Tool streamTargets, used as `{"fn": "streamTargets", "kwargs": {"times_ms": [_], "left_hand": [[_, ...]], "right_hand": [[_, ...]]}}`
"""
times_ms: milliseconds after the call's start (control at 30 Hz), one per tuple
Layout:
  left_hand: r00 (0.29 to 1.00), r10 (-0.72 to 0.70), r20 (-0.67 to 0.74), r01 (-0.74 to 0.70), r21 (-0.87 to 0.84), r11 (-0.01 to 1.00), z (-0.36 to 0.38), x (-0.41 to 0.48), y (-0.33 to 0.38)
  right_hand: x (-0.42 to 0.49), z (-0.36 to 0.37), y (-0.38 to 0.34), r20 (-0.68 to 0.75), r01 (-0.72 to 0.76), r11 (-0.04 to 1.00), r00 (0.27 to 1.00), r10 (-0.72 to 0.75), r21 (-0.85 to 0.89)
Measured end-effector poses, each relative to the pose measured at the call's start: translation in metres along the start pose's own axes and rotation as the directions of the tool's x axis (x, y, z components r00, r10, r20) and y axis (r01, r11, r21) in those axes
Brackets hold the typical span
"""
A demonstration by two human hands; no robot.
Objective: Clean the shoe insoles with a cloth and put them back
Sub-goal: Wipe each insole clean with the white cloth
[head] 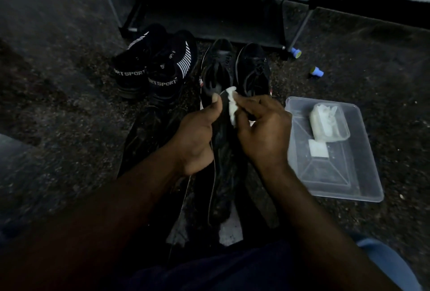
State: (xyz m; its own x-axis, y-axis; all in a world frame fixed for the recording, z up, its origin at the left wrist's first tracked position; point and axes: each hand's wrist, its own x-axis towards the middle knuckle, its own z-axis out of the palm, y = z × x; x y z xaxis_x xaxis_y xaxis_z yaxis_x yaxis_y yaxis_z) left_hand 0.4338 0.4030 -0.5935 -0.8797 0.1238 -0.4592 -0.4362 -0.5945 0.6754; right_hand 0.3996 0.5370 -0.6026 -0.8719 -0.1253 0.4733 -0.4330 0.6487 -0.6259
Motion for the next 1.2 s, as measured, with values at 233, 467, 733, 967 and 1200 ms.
{"fn": "streamTargets", "kwargs": {"times_ms": [233,467,733,967,1200], "left_hand": [[1.000,0.010,-0.028,-0.010,-0.029,1.000,-0.001,0.003,-0.001],[0.999,-0.023,0.024,0.023,0.000,1.000,0.002,-0.001,-0.002],[0.998,-0.025,0.056,0.026,-0.033,0.999,-0.007,0.000,0.010],[0.999,0.038,-0.015,-0.040,-0.092,0.995,-0.015,0.007,0.024],[0.995,0.064,-0.079,-0.069,-0.070,0.995,-0.015,0.007,0.025]], "right_hand": [[-0.011,0.003,-0.015,0.014,0.079,0.995,0.997,-0.080,0.054],[-0.010,0.000,-0.004,-0.029,0.044,0.998,0.999,-0.043,0.046],[0.008,-0.011,0.021,-0.100,-0.184,0.962,0.973,0.207,0.200],[0.024,-0.029,0.016,0.331,-0.507,0.191,0.760,0.560,0.841],[0.017,-0.022,0.006,0.503,-0.614,0.179,0.752,0.426,0.768]]}}
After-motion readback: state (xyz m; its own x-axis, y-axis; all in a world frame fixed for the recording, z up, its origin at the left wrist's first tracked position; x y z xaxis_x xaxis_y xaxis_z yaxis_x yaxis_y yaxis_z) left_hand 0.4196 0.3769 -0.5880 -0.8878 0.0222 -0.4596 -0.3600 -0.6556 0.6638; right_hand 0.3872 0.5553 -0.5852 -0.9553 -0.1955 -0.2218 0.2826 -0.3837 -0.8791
